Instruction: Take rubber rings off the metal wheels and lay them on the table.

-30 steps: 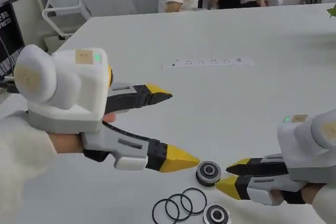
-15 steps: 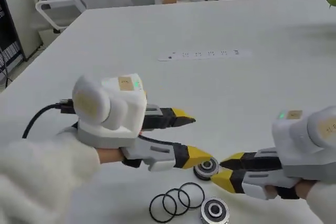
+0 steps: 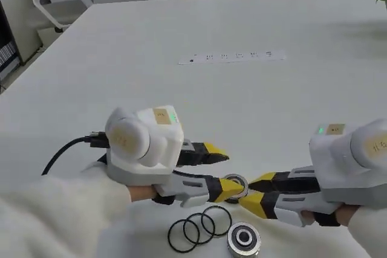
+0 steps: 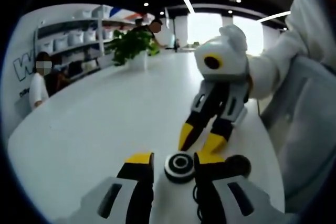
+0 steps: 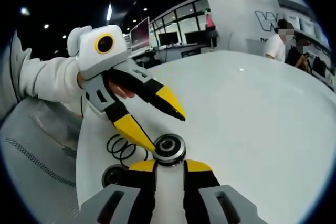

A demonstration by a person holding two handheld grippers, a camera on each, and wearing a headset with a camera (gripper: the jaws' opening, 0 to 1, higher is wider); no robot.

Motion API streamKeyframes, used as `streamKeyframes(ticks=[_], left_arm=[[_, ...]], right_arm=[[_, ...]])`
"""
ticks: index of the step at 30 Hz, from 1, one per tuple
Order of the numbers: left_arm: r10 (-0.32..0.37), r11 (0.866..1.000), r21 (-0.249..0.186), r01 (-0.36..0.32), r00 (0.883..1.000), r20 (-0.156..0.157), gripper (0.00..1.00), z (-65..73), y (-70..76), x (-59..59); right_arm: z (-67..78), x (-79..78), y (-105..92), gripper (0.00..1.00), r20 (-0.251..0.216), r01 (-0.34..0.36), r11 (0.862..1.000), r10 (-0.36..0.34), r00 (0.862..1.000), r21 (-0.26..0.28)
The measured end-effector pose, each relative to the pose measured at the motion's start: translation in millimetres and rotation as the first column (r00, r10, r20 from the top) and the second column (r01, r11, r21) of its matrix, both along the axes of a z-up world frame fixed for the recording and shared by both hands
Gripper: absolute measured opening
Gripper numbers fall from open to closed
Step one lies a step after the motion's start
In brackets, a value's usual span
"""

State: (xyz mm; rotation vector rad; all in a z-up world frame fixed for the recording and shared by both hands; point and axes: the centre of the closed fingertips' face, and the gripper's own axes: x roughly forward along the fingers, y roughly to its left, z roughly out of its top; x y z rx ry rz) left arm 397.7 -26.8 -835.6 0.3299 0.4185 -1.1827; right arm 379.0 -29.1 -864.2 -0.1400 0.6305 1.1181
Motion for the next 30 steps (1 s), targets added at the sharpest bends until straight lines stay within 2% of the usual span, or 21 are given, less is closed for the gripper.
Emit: streamKeyframes(ticks=[6, 9, 11, 14, 16, 20, 23, 28, 30], left_arm=[[-0.008, 1.0, 0.014, 0.008, 1.0, -0.01, 0.24, -5.8, -2.8, -3.9], [-0.005, 0.999, 0.042, 0.005, 1.0, 0.004, 0.18, -9.7, -1.4, -3.4], [-0.009, 0.999, 0.032, 0.009, 1.0, -0.009, 0.16, -9.6, -3.8, -5.0], [-0.009, 0.999, 0.037, 0.009, 1.0, -0.012, 0.15, -11.8, -3.9, -6.1], [0.018, 1.0, 0.022, -0.017, 0.999, -0.046, 0.15, -11.7, -2.8, -6.5], [0.026, 0.999, 0.022, -0.025, 0.999, -0.04, 0.15, -11.4, -2.6, -7.1], [0.03, 0.999, 0.018, -0.029, 0.999, -0.045, 0.14, -11.2, -2.3, -7.0], [0.034, 0.999, 0.019, -0.033, 0.998, -0.044, 0.14, -11.2, -2.5, -7.6], [0.034, 0.999, 0.019, -0.033, 0.999, -0.042, 0.14, -11.2, -2.5, -7.7]], right_arm=[[-0.1, -0.4, 0.2, 0.15, 0.015, -0.009, 1.0, 0.01, 1.0, -0.011], [-0.3, -0.2, 0.3, 0.14, 0.024, -0.013, 1.0, 0.013, 1.0, -0.016], [-0.4, -0.1, 0.2, 0.13, 0.032, -0.015, 1.0, 0.015, 0.999, -0.02], [-0.6, 0.3, 0.0, 0.13, 0.036, -0.016, 1.0, 0.017, 0.999, -0.021], [-0.4, 0.5, -0.2, 0.12, 0.045, -0.02, 0.999, 0.021, 0.999, -0.025], [-0.3, -0.2, -0.5, 0.09, 0.063, -0.03, 0.999, 0.032, 0.997, -0.042], [-1.3, 1.2, -2.7, 0.02, 0.107, -0.039, 0.996, 0.048, 0.993, -0.085], [-2.6, 3.1, -2.7, 0.0, 0.116, -0.029, 0.994, 0.042, 0.992, -0.109], [-2.9, 5.4, -3.7, 0.0, 0.107, 0.004, 0.993, 0.008, 0.994, -0.114]])
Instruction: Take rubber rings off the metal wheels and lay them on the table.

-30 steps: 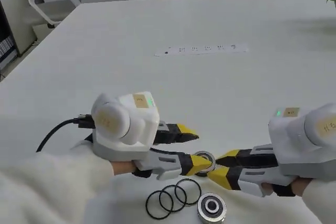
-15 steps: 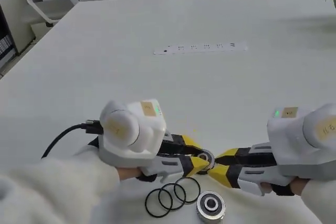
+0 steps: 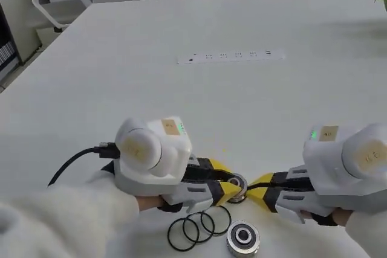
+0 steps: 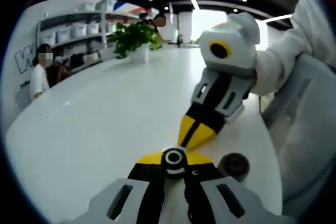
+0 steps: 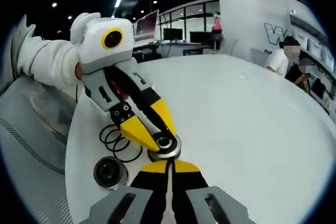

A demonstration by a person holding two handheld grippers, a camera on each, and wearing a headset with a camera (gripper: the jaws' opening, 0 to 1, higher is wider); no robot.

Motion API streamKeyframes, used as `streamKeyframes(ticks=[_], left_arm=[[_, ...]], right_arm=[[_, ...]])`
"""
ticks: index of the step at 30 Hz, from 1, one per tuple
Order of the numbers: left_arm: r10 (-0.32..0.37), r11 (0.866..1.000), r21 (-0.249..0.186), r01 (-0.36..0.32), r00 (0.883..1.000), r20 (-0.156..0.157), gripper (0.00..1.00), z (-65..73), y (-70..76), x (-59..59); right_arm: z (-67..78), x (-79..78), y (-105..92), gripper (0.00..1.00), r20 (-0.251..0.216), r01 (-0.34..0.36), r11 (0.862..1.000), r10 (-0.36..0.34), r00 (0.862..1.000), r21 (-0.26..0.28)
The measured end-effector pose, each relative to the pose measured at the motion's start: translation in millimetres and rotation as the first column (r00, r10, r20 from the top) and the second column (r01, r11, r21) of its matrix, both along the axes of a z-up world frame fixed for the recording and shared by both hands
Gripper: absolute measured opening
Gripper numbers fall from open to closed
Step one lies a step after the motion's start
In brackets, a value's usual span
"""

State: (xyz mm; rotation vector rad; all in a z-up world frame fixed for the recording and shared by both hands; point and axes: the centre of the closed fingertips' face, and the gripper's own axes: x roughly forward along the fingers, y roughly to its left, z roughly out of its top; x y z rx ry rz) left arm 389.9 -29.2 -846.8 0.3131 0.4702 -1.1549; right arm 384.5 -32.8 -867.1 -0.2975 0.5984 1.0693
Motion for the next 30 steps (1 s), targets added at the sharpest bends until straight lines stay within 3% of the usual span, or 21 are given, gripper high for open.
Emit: streamKeyframes(ticks=[2, 5, 7, 8, 11, 14, 16, 17, 18, 19, 23, 24, 25, 28, 29, 30], left_arm=[[0.0, 1.0, 0.003, 0.0, 1.0, 0.007, 0.14, -0.3, 0.4, -0.2], [-0.006, 1.0, 0.013, 0.005, 0.999, 0.032, 0.14, -0.9, 0.6, -0.5], [-0.004, 1.0, 0.01, 0.004, 1.0, 0.031, 0.14, -0.9, 0.9, -0.4], [-0.004, 1.0, 0.009, 0.004, 1.0, 0.031, 0.14, -0.9, 1.0, -0.2], [-0.003, 1.0, 0.009, 0.003, 0.999, 0.033, 0.13, -0.9, 1.2, -0.1], [-0.004, 1.0, 0.007, 0.004, 1.0, 0.031, 0.13, -1.1, 1.4, -0.5], [-0.004, 1.0, 0.006, 0.003, 1.0, 0.031, 0.13, -1.1, 1.6, -0.4], [-0.004, 1.0, 0.005, 0.003, 1.0, 0.031, 0.13, -1.0, 1.6, -0.4], [-0.002, 1.0, 0.003, 0.002, 1.0, 0.03, 0.13, -1.1, 1.6, -0.3], [-0.002, 1.0, 0.002, 0.002, 1.0, 0.029, 0.13, -1.1, 1.7, -0.4], [0.001, 1.0, 0.002, -0.001, 1.0, 0.029, 0.13, -1.3, 1.6, -0.2], [0.002, 1.0, 0.003, -0.002, 1.0, 0.031, 0.13, -1.4, 1.6, 0.0], [0.001, 1.0, 0.003, -0.001, 1.0, 0.032, 0.13, -1.4, 1.6, 0.0], [0.003, 1.0, 0.003, -0.003, 1.0, 0.031, 0.13, -1.5, 1.6, 0.3], [0.005, 1.0, 0.003, -0.005, 1.0, 0.031, 0.13, -1.5, 1.7, 0.5], [0.005, 1.0, 0.003, -0.005, 1.0, 0.03, 0.13, -1.5, 1.7, 0.4]], right_arm=[[-0.5, 1.2, -0.7, 0.0, -0.032, 0.038, 0.999, -0.038, 0.999, -0.003], [-1.4, 2.6, -1.6, 0.0, -0.043, 0.082, 0.997, -0.082, 0.996, -0.004], [-1.6, 3.5, -2.0, 0.0, -0.104, 0.139, 0.989, -0.134, 0.985, 0.043], [-1.7, 4.4, -3.0, 0.0, -0.192, 0.191, 0.978, -0.172, 0.966, 0.088], [-1.2, 9.4, -6.0, 0.0, -0.327, 0.31, 0.934, -0.241, 0.914, 0.178], [-0.4, 11.0, -6.9, 0.0, -0.49, 0.441, 0.861, -0.278, 0.827, 0.256], [-0.1, 11.1, -7.7, 0.0, -0.559, 0.498, 0.819, -0.279, 0.78, 0.285], [0.4, 10.9, -8.1, 0.0, -0.605, 0.538, 0.787, -0.278, 0.746, 0.301], [1.9, 7.2, -6.4, 0.0, -0.634, 0.538, 0.781, -0.247, 0.733, 0.317], [3.0, 8.6, -7.1, 0.0, -0.664, 0.579, 0.747, -0.254, 0.703, 0.327], [8.1, 7.8, -7.5, 0.0, -0.737, 0.637, 0.679, -0.207, 0.644, 0.366], [11.6, 7.6, -6.5, 0.0, -0.75, 0.647, 0.659, -0.187, 0.635, 0.384], [9.5, 6.8, -7.8, 0.0, -0.741, 0.638, 0.67, -0.195, 0.643, 0.378], [13.4, 6.3, -6.2, 0.0, -0.722, 0.621, 0.685, -0.2, 0.662, 0.38], [17.4, 6.3, -3.7, 0.0, -0.727, 0.62, 0.677, -0.181, 0.663, 0.397], [15.3, 5.9, -4.3, 0.0, -0.71, 0.611, 0.691, -0.2, 0.675, 0.386]])
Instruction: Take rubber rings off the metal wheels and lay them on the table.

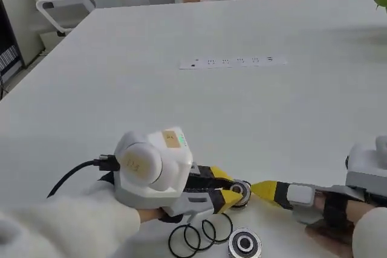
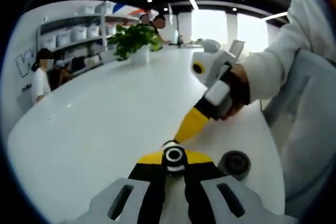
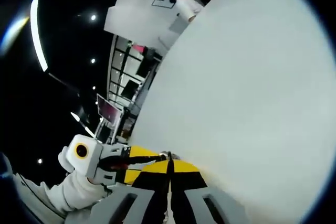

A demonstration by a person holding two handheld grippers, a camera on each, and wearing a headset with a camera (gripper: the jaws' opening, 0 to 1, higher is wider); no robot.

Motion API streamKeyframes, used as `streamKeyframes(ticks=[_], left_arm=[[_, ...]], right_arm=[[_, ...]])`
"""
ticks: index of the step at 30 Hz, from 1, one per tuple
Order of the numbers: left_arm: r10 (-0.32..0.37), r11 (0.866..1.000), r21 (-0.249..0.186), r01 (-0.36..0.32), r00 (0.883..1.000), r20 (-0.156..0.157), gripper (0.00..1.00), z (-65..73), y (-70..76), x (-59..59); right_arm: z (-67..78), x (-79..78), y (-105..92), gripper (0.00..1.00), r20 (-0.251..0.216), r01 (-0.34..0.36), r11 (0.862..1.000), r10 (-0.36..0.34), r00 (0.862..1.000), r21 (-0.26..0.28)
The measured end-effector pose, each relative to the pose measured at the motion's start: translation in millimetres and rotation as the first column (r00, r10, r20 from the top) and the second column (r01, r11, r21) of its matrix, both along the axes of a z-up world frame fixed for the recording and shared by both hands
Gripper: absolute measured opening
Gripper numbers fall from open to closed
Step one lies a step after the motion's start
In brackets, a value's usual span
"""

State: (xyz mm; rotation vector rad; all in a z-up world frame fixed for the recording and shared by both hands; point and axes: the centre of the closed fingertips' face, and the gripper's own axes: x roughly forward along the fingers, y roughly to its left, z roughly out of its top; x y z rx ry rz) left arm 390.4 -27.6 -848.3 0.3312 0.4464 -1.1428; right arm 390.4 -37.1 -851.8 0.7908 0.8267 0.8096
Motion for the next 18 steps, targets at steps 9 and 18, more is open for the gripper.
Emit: streamKeyframes(ticks=[9, 18], left_arm=[[0.009, 1.0, -0.004, -0.009, 1.0, 0.002, 0.13, -0.1, 0.0, -0.2], [-0.001, 1.0, 0.006, 0.001, 1.0, 0.015, 0.13, -0.1, -0.2, -1.2]], right_arm=[[2.9, -1.7, -0.3, 0.0, 0.047, -0.033, 0.999, 0.035, 0.998, -0.036], [4.8, -3.9, -0.5, 0.0, 0.054, -0.045, 0.998, 0.047, 0.997, -0.035]])
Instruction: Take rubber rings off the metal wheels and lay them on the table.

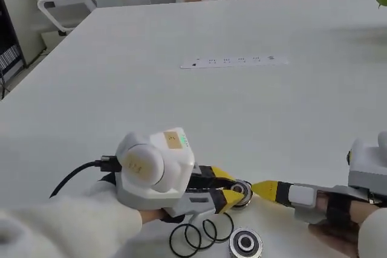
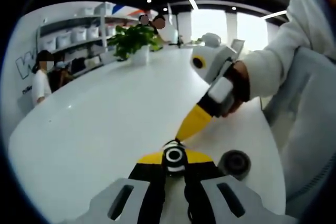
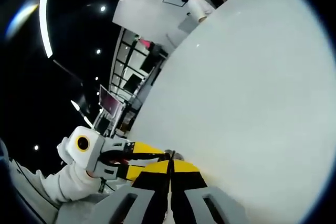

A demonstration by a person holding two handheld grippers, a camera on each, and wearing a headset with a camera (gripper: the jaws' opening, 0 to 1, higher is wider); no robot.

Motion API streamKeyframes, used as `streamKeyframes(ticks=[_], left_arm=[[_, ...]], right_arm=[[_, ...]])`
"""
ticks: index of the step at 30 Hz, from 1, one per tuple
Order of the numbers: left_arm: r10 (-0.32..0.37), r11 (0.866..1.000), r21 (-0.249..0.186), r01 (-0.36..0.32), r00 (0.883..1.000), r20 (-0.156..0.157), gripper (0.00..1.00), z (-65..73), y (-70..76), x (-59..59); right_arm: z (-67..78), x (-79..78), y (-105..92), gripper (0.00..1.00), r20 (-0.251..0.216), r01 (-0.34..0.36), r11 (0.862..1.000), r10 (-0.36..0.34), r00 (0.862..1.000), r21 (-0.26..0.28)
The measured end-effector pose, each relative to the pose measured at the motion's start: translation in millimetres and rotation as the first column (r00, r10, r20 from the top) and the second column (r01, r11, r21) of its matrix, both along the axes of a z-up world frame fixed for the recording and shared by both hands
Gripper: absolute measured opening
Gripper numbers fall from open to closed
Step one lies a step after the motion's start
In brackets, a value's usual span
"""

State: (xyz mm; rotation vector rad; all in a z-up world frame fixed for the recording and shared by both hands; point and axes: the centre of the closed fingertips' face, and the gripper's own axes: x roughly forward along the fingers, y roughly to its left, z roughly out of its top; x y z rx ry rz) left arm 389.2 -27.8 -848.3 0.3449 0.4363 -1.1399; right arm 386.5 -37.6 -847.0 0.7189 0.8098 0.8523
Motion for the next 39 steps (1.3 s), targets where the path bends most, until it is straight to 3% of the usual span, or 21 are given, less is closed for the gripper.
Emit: streamKeyframes(ticks=[6, 8, 18, 39], left_arm=[[0.001, 1.0, -0.006, -0.001, 1.0, -0.002, 0.13, 0.0, 0.0, -0.2], [0.0, 1.0, -0.006, 0.0, 1.0, 0.001, 0.13, 0.0, -0.1, -0.2], [-0.001, 1.0, -0.004, 0.001, 1.0, 0.003, 0.13, 0.0, 0.0, -0.2], [0.002, 1.0, -0.021, -0.002, 1.0, 0.004, 0.13, 0.2, -0.8, -0.2]], right_arm=[[4.7, -1.3, 4.0, 0.0, 0.007, -0.018, 1.0, 0.018, 1.0, 0.019], [4.1, -1.5, 5.7, 0.0, 0.045, -0.043, 0.999, 0.045, 0.998, -0.029], [4.2, -2.4, 8.7, 0.0, 0.043, -0.058, 0.998, 0.06, 0.997, -0.025], [15.5, -7.5, 15.3, 0.0, 0.042, -0.08, 0.995, 0.078, 0.996, 0.055]])
